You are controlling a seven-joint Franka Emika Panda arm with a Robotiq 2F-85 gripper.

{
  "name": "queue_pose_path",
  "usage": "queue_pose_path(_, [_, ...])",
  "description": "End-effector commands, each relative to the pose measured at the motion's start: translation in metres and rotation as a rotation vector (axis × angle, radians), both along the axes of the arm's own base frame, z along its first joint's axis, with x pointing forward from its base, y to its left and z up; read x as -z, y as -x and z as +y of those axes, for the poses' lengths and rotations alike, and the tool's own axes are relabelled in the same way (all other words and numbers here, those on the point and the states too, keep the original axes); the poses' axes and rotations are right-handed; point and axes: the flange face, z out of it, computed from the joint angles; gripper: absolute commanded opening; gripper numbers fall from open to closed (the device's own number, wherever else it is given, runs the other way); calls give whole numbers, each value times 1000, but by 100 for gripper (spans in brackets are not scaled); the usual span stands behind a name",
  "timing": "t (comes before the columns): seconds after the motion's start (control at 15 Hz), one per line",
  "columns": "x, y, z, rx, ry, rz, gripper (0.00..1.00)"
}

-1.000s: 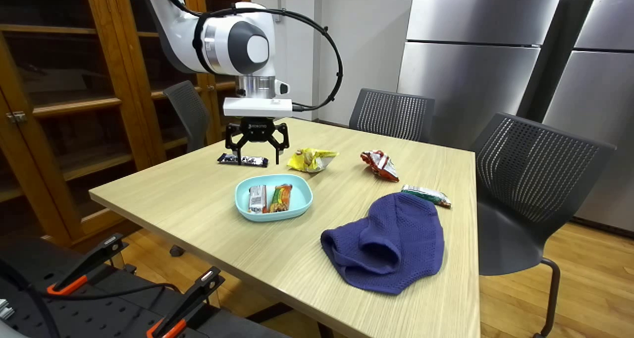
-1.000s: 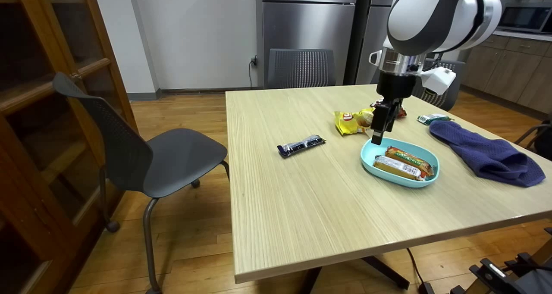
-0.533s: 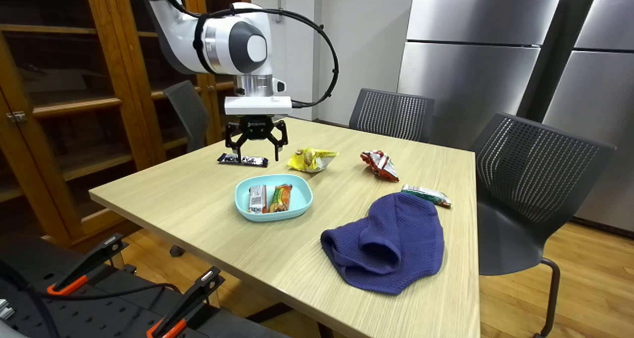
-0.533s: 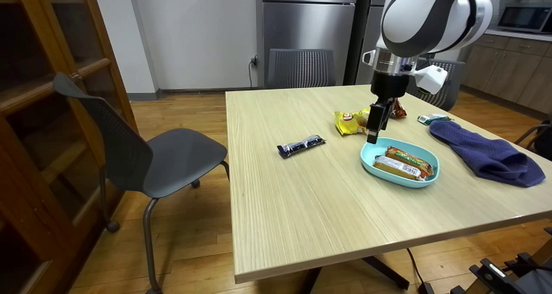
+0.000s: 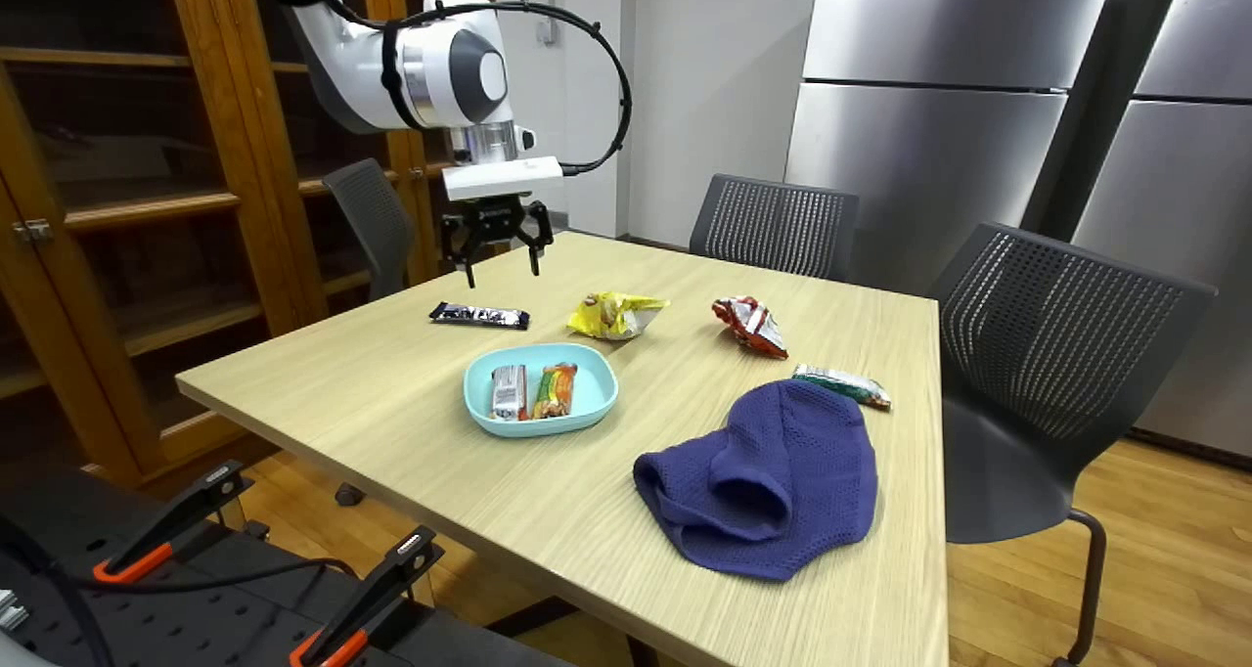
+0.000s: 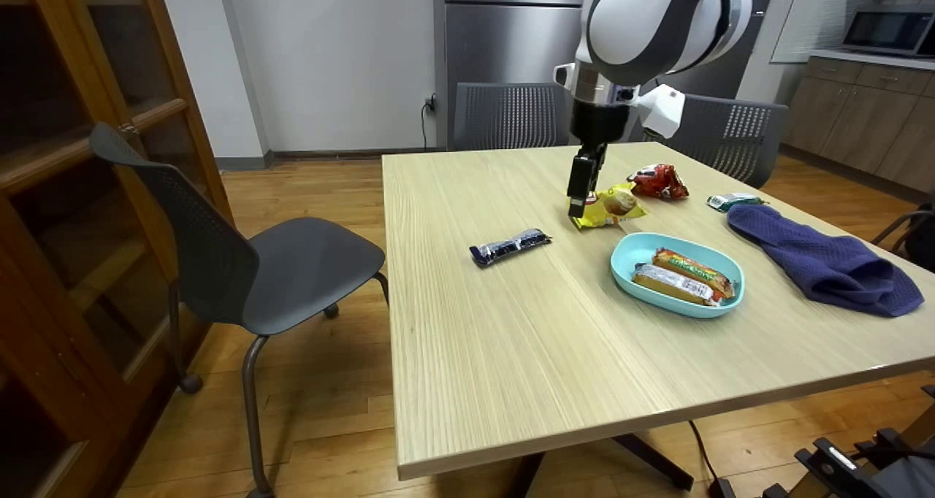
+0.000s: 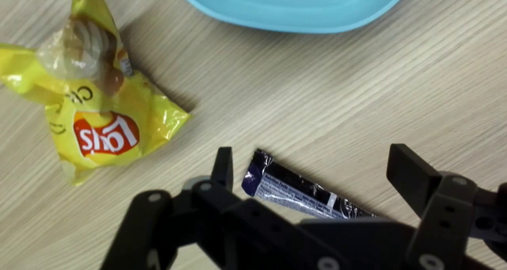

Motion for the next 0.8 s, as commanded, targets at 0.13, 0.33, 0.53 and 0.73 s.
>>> queue_pose_path(0.13, [2, -38, 47, -168, 73, 21, 100])
queue_pose_path(0.33, [12, -43, 78, -314, 121, 36, 100])
queue_pose_path(0.53, [31, -43, 102, -437, 137, 40, 100])
queue_pose_path(0.73, [45, -46, 108, -531, 94, 27, 100])
